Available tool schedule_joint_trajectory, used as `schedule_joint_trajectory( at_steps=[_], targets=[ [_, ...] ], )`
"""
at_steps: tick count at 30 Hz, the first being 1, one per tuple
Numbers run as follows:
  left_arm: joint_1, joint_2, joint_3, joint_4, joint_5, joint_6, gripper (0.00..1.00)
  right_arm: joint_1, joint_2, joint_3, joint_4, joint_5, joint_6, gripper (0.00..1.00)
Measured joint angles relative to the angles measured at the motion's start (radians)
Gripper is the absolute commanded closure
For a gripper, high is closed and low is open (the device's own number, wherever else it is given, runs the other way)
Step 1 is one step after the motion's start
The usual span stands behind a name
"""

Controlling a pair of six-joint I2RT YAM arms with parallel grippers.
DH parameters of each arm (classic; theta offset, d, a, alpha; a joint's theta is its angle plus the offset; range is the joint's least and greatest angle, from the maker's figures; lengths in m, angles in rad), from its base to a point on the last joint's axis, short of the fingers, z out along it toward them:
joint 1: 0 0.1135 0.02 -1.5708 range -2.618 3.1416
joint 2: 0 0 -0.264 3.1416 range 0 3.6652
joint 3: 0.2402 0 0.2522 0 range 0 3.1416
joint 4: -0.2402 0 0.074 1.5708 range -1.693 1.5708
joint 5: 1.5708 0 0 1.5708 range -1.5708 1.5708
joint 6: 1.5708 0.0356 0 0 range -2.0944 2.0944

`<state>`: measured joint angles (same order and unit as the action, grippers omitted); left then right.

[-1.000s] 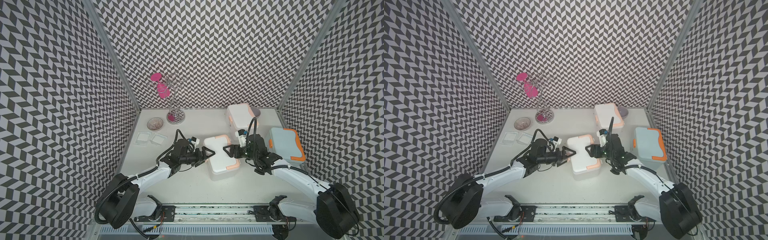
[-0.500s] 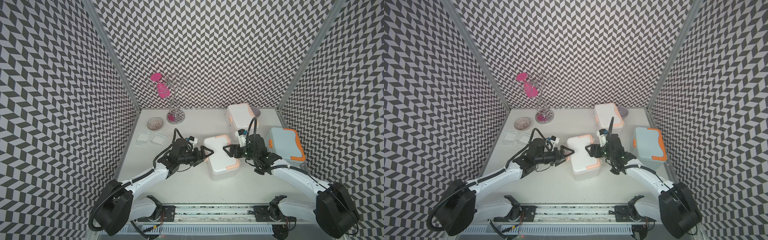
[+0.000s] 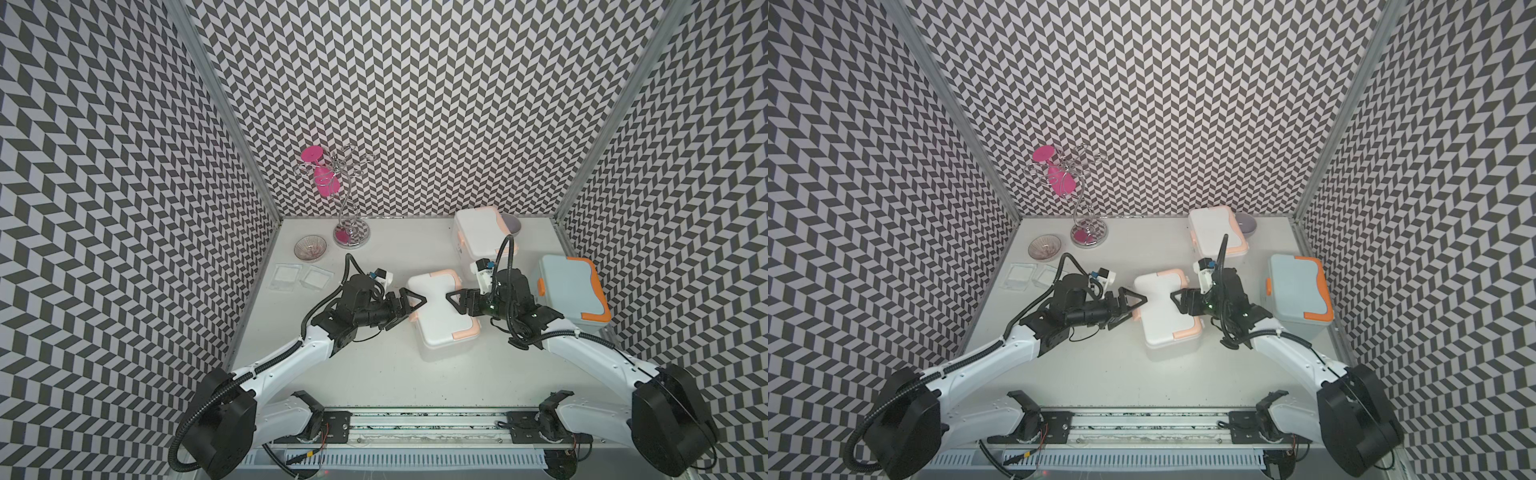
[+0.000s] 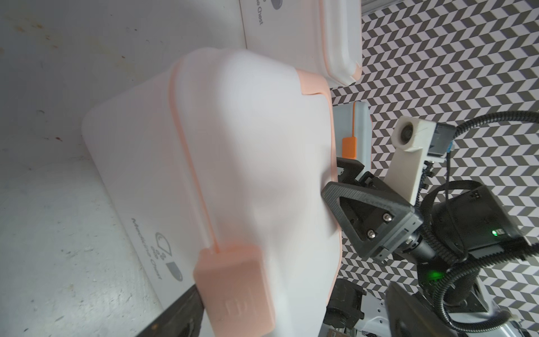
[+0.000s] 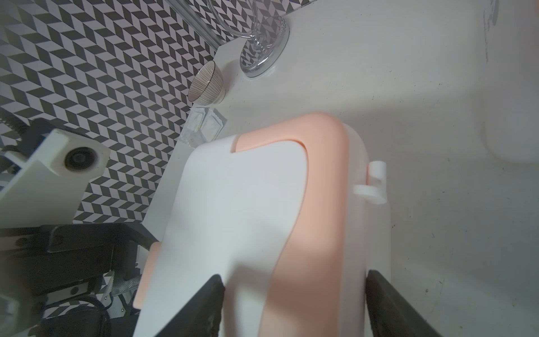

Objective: Open first aid kits and take out gauze
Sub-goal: Open the fastener of the first aid kit.

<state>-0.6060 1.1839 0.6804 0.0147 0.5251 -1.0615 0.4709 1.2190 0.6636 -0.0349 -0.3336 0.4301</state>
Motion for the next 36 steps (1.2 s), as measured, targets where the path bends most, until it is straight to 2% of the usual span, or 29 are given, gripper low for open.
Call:
schedule_joint_trajectory(
  at_steps=[8,19,29,36],
  targets=[
    [-0.016,0.024,0.066,-0.122,-0.111,0.045,0.08,0.0,0.0,-0.004,0.009,0.0,0.001,0.26],
    [-0.088,0.149,0.17,-0.282,-0.235,0.095,0.16,0.0,0.0,-0.006,0.014,0.0,0.002,0.26],
    [-0.079,0.024,0.129,-0.351,-0.318,0.1,0.17,0.0,0.009,-0.006,0.027,0.0,0.006,0.27],
    [-0.053,0.01,0.056,-0.367,-0.323,0.1,0.18,-0.001,0.018,-0.006,0.044,0.0,0.008,0.27]
  ],
)
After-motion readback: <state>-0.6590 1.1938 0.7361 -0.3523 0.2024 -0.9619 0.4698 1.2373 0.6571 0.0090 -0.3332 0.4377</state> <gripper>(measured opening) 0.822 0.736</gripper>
